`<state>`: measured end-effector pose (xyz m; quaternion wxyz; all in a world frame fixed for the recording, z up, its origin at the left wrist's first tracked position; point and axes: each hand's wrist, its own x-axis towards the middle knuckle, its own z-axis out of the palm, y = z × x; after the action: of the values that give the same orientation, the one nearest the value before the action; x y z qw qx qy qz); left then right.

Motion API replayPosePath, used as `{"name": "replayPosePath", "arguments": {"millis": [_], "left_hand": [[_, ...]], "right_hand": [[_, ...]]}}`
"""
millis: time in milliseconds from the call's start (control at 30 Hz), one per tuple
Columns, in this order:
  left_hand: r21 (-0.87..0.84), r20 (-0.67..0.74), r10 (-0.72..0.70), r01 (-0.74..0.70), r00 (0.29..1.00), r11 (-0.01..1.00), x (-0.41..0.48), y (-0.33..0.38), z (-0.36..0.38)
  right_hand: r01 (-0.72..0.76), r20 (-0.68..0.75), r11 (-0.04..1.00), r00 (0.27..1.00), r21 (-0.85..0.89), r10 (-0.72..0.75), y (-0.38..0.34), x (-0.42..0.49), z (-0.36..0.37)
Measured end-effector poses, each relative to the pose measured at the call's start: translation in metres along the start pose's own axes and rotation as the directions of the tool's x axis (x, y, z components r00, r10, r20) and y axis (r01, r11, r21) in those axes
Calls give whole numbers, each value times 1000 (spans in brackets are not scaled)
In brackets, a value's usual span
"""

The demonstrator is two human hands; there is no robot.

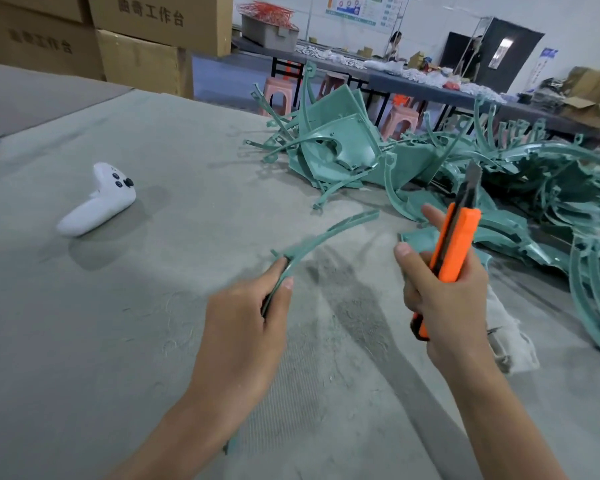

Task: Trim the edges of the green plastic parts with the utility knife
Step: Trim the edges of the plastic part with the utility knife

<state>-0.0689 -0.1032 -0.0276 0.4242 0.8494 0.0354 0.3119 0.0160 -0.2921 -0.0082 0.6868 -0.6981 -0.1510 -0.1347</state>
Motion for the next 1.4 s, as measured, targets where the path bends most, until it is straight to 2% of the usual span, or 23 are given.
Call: {"name": "replayPosePath", "arguments": {"millis": [67, 133, 233, 400, 700, 900, 1033, 1133, 1200, 1267, 1333, 1400], "left_hand": [[28, 24, 10, -11, 1000, 1000, -2, -2, 0], [61, 80, 56, -61, 995, 996, -3, 0, -1], [60, 121, 123, -131, 985, 990, -5, 5, -1], [64, 157, 127, -139, 979, 988, -7, 8, -1], [44, 166, 139, -148, 976, 988, -7, 9, 0], [25, 168, 128, -134, 977, 991, -7, 9, 0], [9, 127, 71, -73, 989, 997, -5, 6, -1], [-10, 120, 56, -55, 991, 998, -4, 6, -2], [-10, 122, 49, -48, 991, 999, -4, 6, -3], [-2, 105, 45, -45, 993, 999, -4, 4, -2], [-6, 101, 44, -44, 994, 999, -4, 2, 0], [-77, 120, 29, -20, 992, 997, -3, 1, 1]], "right_hand": [[23, 88, 999, 996, -27, -21, -2, -2, 3], [-10, 132, 999, 991, -51, 17, 0, -3, 6], [-47, 152, 996, 987, -82, 59, 3, -5, 9], [-92, 157, 995, 983, -23, 95, 4, -5, 6], [-64, 211, 997, 976, 48, 52, 1, -5, 7], [-38, 139, 987, 990, 156, 16, -1, -7, 6], [-44, -58, 982, 997, 181, 55, -1, -2, -5], [-18, -237, 995, 971, 95, 40, 0, 3, -14], [31, -267, 996, 962, -85, -53, 3, 4, -21], [112, -127, 969, 982, -218, -142, 3, 4, -23], [169, 66, 939, 986, -298, -156, 5, 2, -19], [187, 130, 910, 980, -371, -148, 8, 0, -11]]}}
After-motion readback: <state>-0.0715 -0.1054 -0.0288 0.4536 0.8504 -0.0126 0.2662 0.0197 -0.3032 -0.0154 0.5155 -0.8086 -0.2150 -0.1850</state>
